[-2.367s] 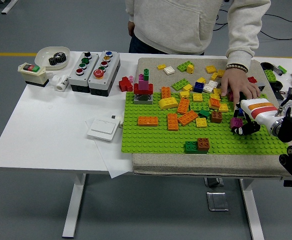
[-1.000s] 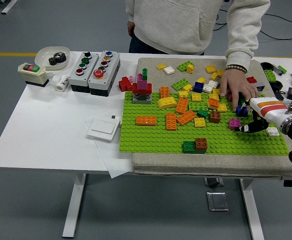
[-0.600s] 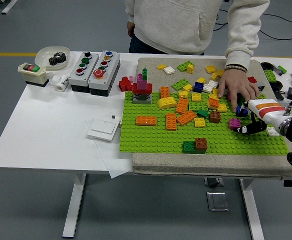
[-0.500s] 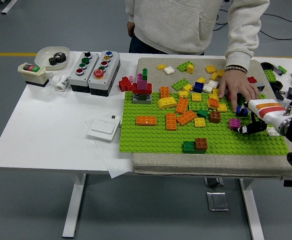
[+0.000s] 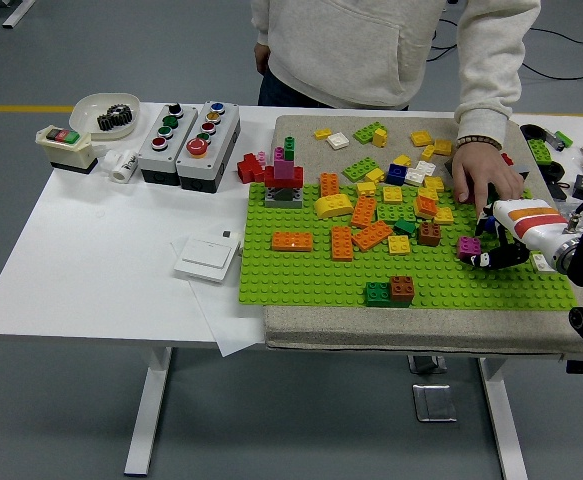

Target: Pick up the brick,pile it on top of brick,press brick,pick up the brick,pile it on top of brick,press brick

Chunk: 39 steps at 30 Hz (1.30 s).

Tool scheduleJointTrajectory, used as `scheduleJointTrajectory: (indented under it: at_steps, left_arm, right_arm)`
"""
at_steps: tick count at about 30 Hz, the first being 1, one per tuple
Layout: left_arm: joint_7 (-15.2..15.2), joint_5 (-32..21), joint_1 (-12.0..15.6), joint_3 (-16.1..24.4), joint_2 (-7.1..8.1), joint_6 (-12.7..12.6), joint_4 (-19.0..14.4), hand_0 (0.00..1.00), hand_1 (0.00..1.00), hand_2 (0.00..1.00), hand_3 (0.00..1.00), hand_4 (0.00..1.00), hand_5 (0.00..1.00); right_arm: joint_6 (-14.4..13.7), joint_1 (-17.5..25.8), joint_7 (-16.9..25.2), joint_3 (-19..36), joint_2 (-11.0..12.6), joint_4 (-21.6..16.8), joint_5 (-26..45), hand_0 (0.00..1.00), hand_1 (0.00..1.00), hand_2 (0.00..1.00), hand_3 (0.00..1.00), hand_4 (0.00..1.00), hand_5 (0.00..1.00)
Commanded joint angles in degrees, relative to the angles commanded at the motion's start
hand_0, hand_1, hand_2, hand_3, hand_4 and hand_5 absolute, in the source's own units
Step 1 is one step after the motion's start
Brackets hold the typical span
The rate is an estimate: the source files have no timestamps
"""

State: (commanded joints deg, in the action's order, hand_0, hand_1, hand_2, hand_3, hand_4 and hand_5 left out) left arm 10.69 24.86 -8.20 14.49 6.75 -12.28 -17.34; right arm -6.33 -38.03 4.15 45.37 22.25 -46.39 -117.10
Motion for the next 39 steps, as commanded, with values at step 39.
scheduleJointTrajectory:
  at_steps: [39]
  left_arm:
    - [0.17,0.17,-0.27,-0.03,0.07,0.05,-0.10,0.725,0.733,0.769,0.625,0.740,0.694]
  right_arm:
    - [-0.81,-0.06,1.37,-0.86,-0.07,0.21,-1.13,0.117,0.075,0.170,0.437,0.809,0.491]
